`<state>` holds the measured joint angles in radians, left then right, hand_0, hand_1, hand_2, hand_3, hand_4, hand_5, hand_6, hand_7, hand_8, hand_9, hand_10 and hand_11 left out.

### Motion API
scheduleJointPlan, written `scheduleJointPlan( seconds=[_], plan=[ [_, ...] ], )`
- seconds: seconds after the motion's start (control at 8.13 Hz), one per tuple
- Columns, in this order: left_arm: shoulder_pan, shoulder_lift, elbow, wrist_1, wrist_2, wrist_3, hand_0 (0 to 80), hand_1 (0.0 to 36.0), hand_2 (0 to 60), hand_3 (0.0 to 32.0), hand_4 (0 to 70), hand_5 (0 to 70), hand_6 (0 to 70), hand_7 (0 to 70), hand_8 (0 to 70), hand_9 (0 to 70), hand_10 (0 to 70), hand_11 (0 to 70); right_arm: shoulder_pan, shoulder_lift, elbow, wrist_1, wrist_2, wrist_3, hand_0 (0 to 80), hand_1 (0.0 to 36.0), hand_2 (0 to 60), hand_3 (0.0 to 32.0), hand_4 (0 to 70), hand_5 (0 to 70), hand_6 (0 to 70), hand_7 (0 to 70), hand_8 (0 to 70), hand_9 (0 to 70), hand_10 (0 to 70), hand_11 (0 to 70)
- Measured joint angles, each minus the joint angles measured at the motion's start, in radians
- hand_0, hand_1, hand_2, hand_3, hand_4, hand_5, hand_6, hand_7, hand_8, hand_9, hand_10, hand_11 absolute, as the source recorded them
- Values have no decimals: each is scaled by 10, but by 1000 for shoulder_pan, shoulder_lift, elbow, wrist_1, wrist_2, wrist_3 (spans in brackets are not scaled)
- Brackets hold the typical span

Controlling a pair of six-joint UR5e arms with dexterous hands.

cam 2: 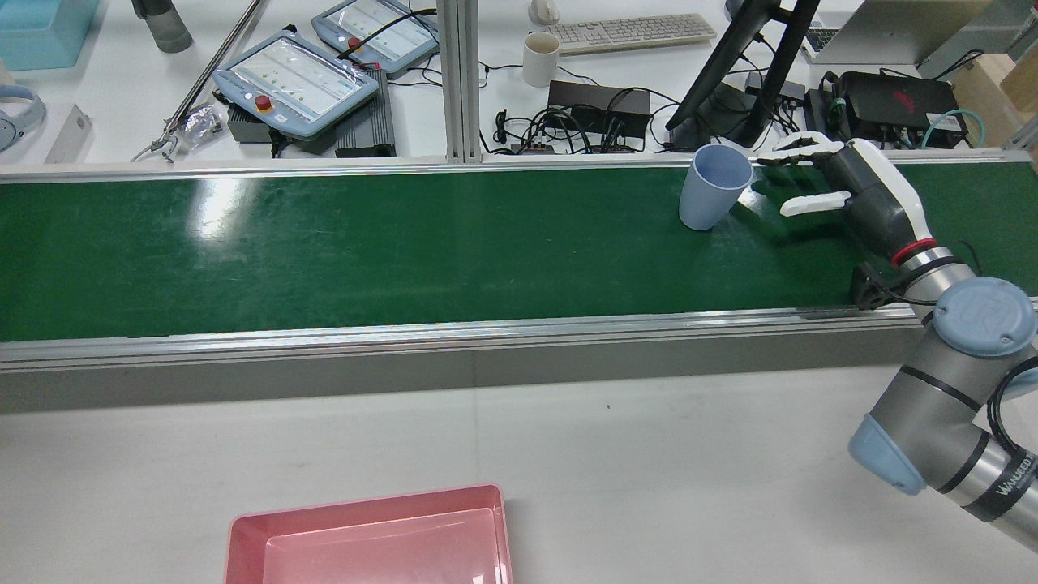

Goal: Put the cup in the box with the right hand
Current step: 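Close the right hand around the light blue cup on the belt, then lift the blue cup off the belt with the right hand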

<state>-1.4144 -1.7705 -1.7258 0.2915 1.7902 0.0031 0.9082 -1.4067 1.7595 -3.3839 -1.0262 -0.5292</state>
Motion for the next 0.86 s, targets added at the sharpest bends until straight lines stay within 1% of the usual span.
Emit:
scheduleJointPlan(
  seconds=[0.37, 0.49, 0.61, 0.74, 0.86],
  plan=[
    [1, -1, 0, 0, 0, 0, 0, 0, 0, 0, 0, 0, 0, 0, 0, 0, 0, 0, 0, -1, 0, 0, 0, 0, 438, 8, 4, 0, 394, 20, 95, 479, 109, 216, 30, 44],
    [0, -1, 0, 0, 0, 0, 0, 0, 0, 0, 0, 0, 0, 0, 0, 0, 0, 0, 2, -2, 2, -1, 10, 1, 439, 6, 6, 0, 468, 17, 102, 482, 111, 217, 26, 37],
    [1, -1, 1, 0, 0, 0, 0, 0, 0, 0, 0, 0, 0, 0, 0, 0, 0, 0, 4, -4, 5, -5, 27, 1, 438, 0, 53, 0, 700, 0, 113, 514, 107, 216, 43, 49],
    [1, -1, 1, 0, 0, 0, 0, 0, 0, 0, 0, 0, 0, 0, 0, 0, 0, 0, 5, -7, 7, -8, 40, 0, 461, 53, 232, 0, 700, 0, 130, 597, 108, 236, 56, 67],
    [0, -1, 0, 0, 0, 0, 0, 0, 0, 0, 0, 0, 0, 0, 0, 0, 0, 0, 7, -8, 11, -10, 46, -9, 473, 120, 358, 0, 700, 0, 141, 639, 118, 264, 66, 85]
  ],
)
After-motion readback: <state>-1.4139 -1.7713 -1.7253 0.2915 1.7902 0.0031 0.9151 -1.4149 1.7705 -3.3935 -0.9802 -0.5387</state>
